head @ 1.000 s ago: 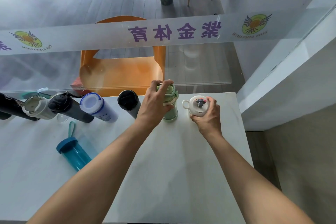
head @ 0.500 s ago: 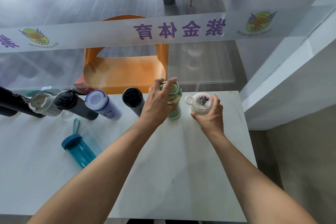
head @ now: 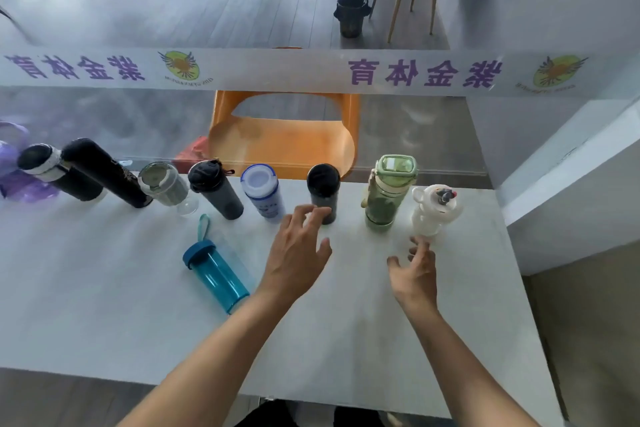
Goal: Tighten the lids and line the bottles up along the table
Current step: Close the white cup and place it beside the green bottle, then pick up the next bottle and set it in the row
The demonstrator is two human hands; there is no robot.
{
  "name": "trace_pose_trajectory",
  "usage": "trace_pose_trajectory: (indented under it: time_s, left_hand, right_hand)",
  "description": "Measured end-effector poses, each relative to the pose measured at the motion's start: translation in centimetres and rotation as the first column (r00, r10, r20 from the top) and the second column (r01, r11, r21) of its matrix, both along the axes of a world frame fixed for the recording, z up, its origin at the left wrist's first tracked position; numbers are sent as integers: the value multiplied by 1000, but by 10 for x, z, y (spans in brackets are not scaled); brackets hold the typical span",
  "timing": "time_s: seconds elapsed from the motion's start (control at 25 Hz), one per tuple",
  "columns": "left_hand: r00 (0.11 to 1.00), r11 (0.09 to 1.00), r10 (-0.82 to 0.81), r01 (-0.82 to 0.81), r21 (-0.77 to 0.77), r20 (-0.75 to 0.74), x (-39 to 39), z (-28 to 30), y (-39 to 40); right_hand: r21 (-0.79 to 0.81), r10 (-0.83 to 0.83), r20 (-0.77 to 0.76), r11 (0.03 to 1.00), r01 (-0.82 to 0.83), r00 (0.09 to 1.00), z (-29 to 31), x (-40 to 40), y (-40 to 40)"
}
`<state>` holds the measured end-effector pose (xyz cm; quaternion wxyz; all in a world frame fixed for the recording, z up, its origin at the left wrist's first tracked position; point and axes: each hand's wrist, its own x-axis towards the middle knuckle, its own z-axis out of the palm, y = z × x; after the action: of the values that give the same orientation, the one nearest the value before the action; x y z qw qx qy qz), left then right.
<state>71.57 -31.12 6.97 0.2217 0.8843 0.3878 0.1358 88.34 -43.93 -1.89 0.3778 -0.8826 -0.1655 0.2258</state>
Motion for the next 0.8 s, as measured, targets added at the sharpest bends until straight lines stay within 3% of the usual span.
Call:
trace_pose_trajectory:
  time_s: [0.24,0.32,0.44,0.52,0.64,0.72,0.8]
  left_hand:
    - [976,956,182,-204,-210,-118,-130,-39,37]
    - [953,926,203,-261,-274,-223,-168,-53,54]
    - [923,825,249,-362,-435,-294,-206,-71,74]
    - [893,686,349,-450,-571,-284,-216,-77,83]
    - [751,339,612,-534,-774,-250,-218,-90,107]
    - [641,137,726,-489,-862,-248,-214,-97,121]
    - [578,32,782,-412,-911,-234,-211,-98,128]
  right_hand:
    - [-42,224,-95,973,-229,970,10,-119,63]
    - [-59,304,-114,948,-312,946,10,-156,88]
    - [-96,419,-168,894,-438,892,11,-198,119]
    - [-113,487,-218,848,-517,846,10,-217,141]
    - [-143,578,-275,765,-627,768,0,-234,180]
    - [-173,591,-343,725,-667,731,-9,-239,206]
    - [-184,577,-423,701,-689,699,-15,-242,225]
